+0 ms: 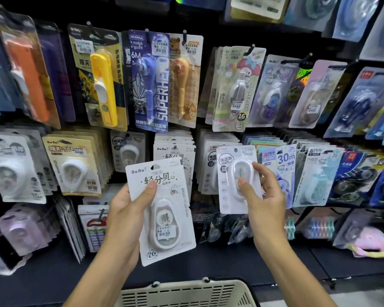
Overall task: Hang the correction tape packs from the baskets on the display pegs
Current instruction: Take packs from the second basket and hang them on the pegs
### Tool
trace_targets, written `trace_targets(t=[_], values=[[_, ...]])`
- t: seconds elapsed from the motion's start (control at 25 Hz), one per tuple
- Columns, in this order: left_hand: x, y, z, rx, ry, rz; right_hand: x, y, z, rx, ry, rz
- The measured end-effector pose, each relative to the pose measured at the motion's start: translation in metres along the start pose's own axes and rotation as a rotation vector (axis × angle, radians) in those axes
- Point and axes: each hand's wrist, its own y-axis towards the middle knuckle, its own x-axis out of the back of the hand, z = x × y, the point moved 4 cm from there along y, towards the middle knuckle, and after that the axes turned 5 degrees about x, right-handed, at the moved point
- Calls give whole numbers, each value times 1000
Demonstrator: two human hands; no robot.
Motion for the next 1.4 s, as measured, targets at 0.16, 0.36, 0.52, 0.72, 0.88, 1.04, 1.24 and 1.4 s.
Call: trace_targets(t=[0.16,0.36,0.52,0.72,0.88,1.04,1.24,1.4], values=[[-1,2,1,-9,6,-9,-12,12,8,-33,-13,53],[-2,3,0,-17,-21,13,-8,12,10,-154,37,-84],[-4,3,-2,-22,0,-8,-5,6,9,-76,-42,-12],[-5,1,-4,7,-7,-27,-11,12,8,-87,-115,23],[-8,6,-5,18,13,-60,-20,17,13,9,-580,144],[-19,22,-6,5,146,-41,-49,-16,30,242,-374,240],[-29,53,-17,-36,283,-108,-105,-15,29,35,-96,541],[-17,64,-21,-103,474,-159,-107,-1,23,-72,-56,460]])
